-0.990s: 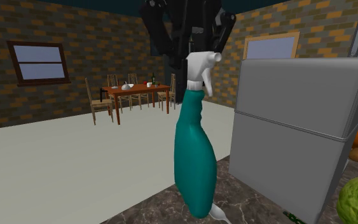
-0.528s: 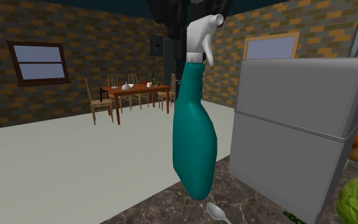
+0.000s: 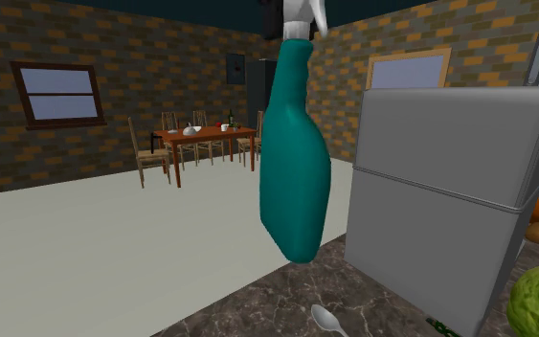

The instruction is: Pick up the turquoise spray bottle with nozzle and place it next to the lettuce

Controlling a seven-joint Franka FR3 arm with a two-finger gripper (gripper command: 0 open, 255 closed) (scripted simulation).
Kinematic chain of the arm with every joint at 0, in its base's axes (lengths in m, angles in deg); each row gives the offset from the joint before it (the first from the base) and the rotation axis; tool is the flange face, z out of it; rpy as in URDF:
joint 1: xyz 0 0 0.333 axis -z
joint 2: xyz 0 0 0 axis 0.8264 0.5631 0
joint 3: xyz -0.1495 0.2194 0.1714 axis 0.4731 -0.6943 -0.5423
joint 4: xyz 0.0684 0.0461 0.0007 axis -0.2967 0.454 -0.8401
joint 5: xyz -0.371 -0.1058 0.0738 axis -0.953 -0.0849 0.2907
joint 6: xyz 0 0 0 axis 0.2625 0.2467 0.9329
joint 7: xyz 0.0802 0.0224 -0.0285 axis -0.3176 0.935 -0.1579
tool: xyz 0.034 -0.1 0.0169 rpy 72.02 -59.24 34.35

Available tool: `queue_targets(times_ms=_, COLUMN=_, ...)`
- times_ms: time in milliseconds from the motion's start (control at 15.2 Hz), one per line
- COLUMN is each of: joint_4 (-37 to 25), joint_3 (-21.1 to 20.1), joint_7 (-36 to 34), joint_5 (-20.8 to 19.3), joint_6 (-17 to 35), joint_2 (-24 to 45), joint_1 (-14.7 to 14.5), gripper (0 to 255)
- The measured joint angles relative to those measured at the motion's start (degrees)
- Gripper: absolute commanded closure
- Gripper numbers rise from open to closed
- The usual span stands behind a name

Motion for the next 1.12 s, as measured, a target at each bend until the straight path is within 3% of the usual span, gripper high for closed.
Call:
queue_targets(times_ms=528, joint_4=-8.58, joint_3=0.33, joint_7=1.42, joint_5=0.64, joint_6=-5.15, joint_2=3.4, joint_1=-0.6, gripper=255)
queue_targets(times_ms=1122, joint_4=-15.0, joint_3=11.94, joint_7=14.96, joint_5=-3.7, joint_6=-5.57, joint_2=6.55, joint_1=0.12, gripper=255)
